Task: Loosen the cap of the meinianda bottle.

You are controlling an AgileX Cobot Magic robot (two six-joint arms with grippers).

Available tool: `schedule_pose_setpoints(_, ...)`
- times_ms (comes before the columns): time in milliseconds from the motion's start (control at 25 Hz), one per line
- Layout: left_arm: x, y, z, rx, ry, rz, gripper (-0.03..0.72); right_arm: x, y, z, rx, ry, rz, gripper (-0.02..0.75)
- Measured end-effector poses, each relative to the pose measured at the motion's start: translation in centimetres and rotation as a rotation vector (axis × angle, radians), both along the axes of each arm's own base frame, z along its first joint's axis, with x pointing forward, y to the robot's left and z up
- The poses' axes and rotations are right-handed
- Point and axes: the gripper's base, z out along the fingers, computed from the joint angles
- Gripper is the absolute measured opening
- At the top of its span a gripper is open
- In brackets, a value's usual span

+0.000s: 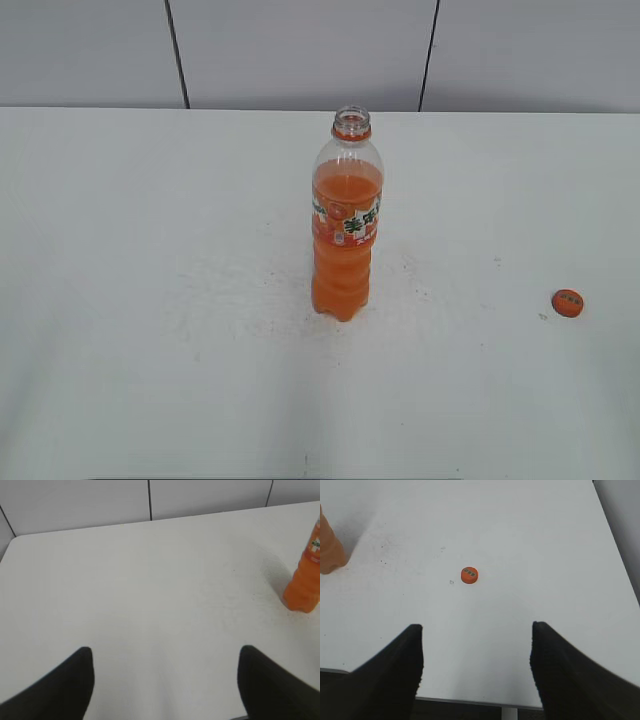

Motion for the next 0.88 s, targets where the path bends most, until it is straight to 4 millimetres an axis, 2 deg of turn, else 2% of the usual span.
schedule_pose_setpoints(880, 0.03, 0.01, -0.03, 0.000, -0.010, 0.001, 0.509, 0.00, 0.01, 0.00, -0.001, 0.000, 0.002, 0.505)
